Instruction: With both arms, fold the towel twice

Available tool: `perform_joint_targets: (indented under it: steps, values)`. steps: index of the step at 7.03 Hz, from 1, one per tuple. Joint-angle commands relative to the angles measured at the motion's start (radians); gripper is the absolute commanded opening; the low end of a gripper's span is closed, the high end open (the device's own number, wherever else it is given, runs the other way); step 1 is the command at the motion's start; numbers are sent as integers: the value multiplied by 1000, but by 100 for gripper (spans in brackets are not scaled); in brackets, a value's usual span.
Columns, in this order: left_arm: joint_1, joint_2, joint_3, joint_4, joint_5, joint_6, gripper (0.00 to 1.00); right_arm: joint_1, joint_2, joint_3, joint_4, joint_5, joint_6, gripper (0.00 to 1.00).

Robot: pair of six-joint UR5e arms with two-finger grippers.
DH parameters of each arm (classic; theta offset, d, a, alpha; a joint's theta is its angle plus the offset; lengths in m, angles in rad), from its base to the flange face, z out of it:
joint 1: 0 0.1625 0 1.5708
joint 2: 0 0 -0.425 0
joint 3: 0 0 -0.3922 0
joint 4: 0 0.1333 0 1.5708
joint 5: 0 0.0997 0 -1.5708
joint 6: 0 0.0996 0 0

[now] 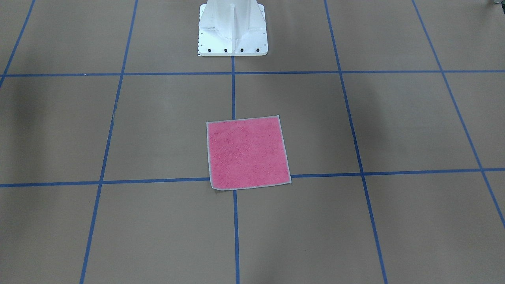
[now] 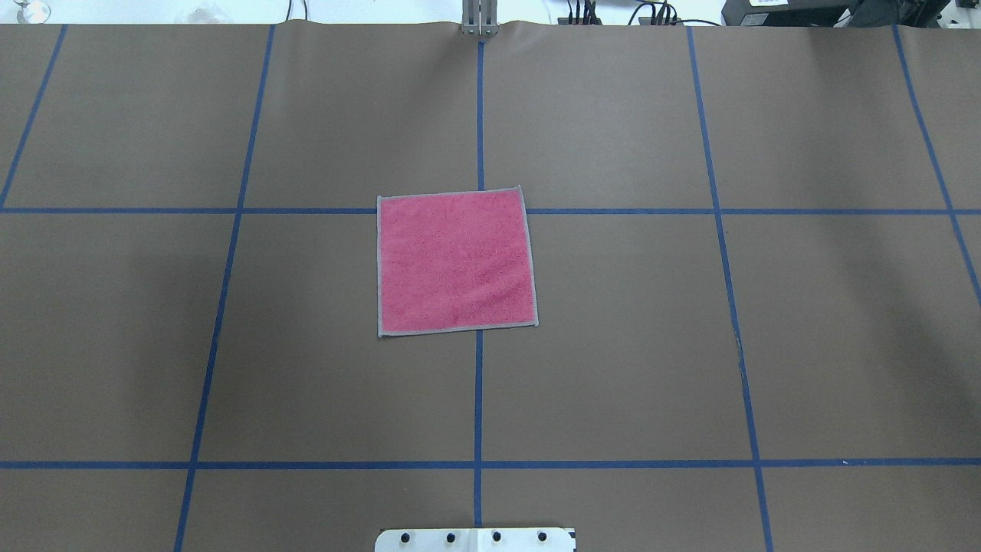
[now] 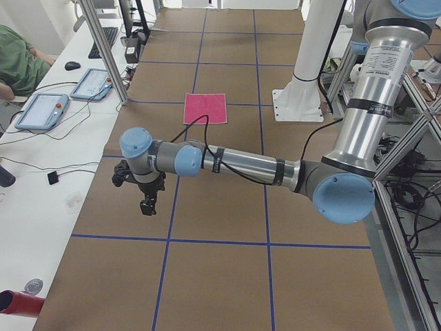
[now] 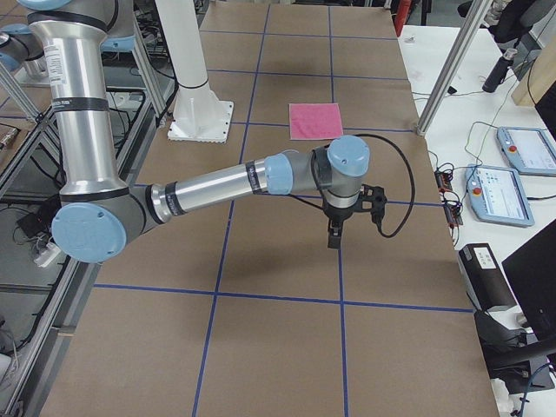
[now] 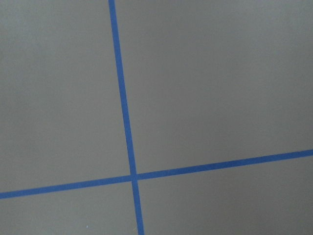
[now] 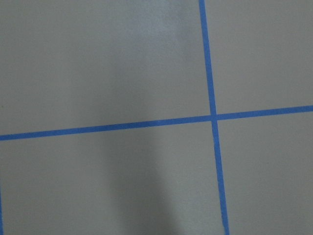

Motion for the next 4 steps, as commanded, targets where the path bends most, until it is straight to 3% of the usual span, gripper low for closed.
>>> perform_joint_targets:
  steps: [1, 3, 4]
  values:
    - [145, -92, -54, -13, -23, -255, 100, -121, 151, 2, -40, -9, 158, 100]
    - [344, -81, -181, -61, -28, -536, 100, -224, 187, 57, -10, 1, 266, 100]
    - [430, -93, -191, -140, -30, -680, 100, -249, 187, 39, 18, 30, 271, 100]
